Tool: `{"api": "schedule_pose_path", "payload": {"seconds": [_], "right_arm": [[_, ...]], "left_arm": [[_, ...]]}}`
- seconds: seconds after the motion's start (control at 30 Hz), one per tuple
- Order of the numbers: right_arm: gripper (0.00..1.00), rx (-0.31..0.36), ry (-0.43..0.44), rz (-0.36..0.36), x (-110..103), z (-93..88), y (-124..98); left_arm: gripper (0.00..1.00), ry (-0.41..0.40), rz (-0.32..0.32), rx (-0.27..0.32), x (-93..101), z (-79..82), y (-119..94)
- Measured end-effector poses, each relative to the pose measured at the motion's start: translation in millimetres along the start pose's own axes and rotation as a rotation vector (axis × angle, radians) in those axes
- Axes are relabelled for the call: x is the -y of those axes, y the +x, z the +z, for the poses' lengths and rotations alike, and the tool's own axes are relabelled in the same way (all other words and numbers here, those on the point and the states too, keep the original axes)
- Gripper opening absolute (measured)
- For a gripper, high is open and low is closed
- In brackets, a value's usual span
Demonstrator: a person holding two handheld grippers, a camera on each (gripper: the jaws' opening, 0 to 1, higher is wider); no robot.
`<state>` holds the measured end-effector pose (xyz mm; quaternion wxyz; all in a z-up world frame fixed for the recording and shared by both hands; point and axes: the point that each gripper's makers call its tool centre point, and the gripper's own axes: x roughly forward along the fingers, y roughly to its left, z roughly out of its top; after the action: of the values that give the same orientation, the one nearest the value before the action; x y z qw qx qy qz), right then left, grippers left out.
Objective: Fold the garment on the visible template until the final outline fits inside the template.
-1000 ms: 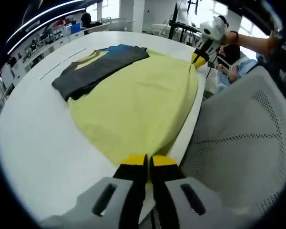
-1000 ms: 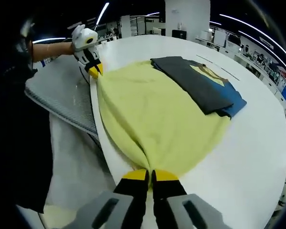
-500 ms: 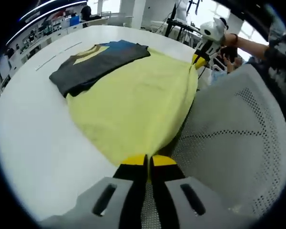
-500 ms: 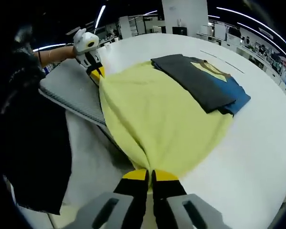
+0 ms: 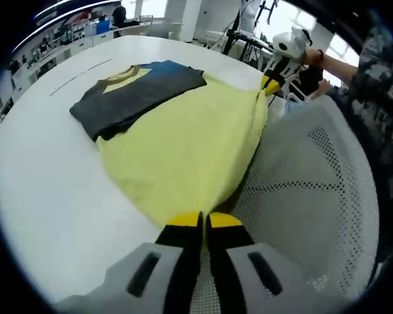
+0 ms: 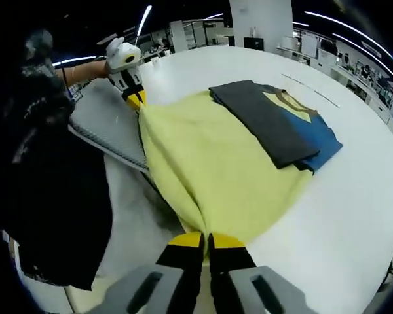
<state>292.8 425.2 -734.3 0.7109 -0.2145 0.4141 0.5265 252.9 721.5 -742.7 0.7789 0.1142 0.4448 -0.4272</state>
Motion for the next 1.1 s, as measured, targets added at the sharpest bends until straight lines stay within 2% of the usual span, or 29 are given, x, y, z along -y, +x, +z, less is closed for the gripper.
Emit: {"api": "schedule_pose_path", "payload": {"seconds": [0.33, 0.57, 0.73, 0.8, 1.1], "right_arm": [[0.00, 0.043, -0.028, -0.073, 23, 23.3, -11], [0.00, 0.080, -0.068, -0.138, 41, 45.1, -23], [0.00, 0.081, -0.072, -0.174, 52, 56.7, -27], [0.00, 0.077, -0.076, -0.188, 55, 59.6, -28], [0.00, 0.113, -0.078, -0.249, 74, 79.2, -37]], "left_arm": [[0.00, 0.022, 0.086, 0.038, -11.6, 30.0, -16], [0.00, 0.029, 0.185, 0.108, -29.7, 57.7, -29], [0.00, 0.027, 0.240, 0.154, -41.7, 73.7, -36], [0.00, 0.051, 0.274, 0.189, -48.4, 84.1, -40], [0.00, 0.086, 0.350, 0.238, -70.9, 108.6, -48]]}}
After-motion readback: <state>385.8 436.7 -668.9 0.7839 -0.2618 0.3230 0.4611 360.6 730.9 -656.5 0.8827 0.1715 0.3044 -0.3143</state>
